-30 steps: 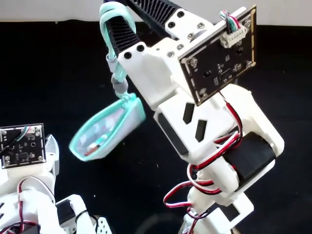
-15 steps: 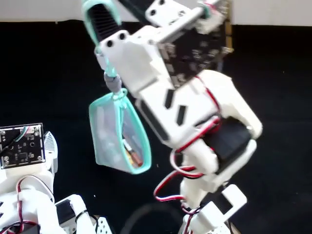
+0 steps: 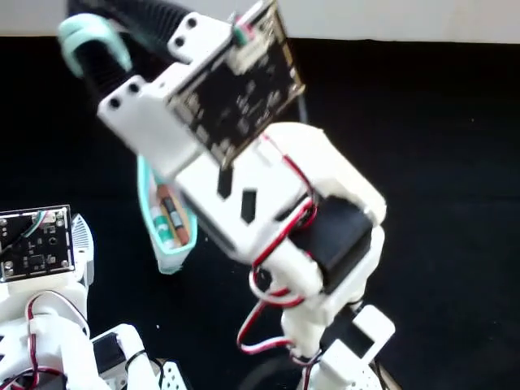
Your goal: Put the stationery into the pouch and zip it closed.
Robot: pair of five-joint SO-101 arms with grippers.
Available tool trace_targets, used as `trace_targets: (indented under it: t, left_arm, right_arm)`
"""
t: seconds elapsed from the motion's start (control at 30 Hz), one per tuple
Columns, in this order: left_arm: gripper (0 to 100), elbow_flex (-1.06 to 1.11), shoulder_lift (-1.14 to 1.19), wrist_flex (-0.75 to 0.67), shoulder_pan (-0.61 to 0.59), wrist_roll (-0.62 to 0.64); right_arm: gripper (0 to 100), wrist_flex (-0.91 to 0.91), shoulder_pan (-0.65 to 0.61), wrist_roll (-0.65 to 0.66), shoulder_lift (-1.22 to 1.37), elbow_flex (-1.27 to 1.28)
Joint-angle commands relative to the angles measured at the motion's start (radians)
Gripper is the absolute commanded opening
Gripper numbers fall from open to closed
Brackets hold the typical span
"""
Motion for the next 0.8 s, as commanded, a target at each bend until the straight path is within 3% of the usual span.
trace_targets:
  t: [0.0, 0.3, 0.6, 0.77]
  left_arm:
    - [26, 0.001, -0.002, -0.012, 0.042, 0.006]
    - [26, 0.002, -0.002, 0.163, 0.259, 0.009]
    - [26, 0.166, -0.002, 0.157, 0.441, 0.012]
    - [26, 0.174, 0.004, 0.060, 0.518, 0.014]
  right_arm:
    - [0.7, -0.031, -0.045, -0.005, -0.001, -0.016]
    - [0.7, -0.031, -0.053, -0.005, -0.001, -0.016]
    - [0.7, -0.028, -0.053, -0.009, -0.001, -0.016]
    - [0.7, -0.022, -0.079, -0.009, -0.001, -0.015]
